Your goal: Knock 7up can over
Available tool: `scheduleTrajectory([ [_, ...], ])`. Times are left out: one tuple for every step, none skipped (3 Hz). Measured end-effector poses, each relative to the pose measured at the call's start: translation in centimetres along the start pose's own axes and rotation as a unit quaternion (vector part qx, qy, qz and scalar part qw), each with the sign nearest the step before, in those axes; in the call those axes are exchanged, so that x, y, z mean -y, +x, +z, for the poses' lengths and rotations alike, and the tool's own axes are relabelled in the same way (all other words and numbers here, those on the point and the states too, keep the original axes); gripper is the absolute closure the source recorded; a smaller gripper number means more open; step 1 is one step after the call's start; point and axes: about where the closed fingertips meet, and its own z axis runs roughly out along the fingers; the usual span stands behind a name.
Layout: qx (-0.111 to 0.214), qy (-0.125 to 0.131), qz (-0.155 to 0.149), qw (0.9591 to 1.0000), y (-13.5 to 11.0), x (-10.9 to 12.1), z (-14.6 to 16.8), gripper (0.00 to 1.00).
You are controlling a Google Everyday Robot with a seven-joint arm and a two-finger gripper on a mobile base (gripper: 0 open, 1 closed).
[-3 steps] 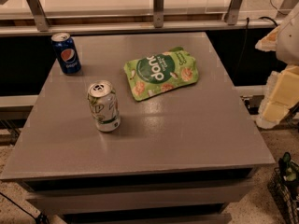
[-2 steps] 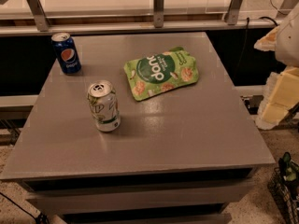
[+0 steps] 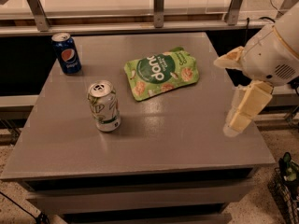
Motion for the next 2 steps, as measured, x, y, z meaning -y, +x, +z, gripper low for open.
scheduleTrajectory([
  [0.109, -0.050, -0.018, 0.9926, -4.7, -1.7, 3.2, 0.00],
  [0.207, -0.081, -0.014, 0.9750, -9.6, -4.2, 4.6, 0.00],
])
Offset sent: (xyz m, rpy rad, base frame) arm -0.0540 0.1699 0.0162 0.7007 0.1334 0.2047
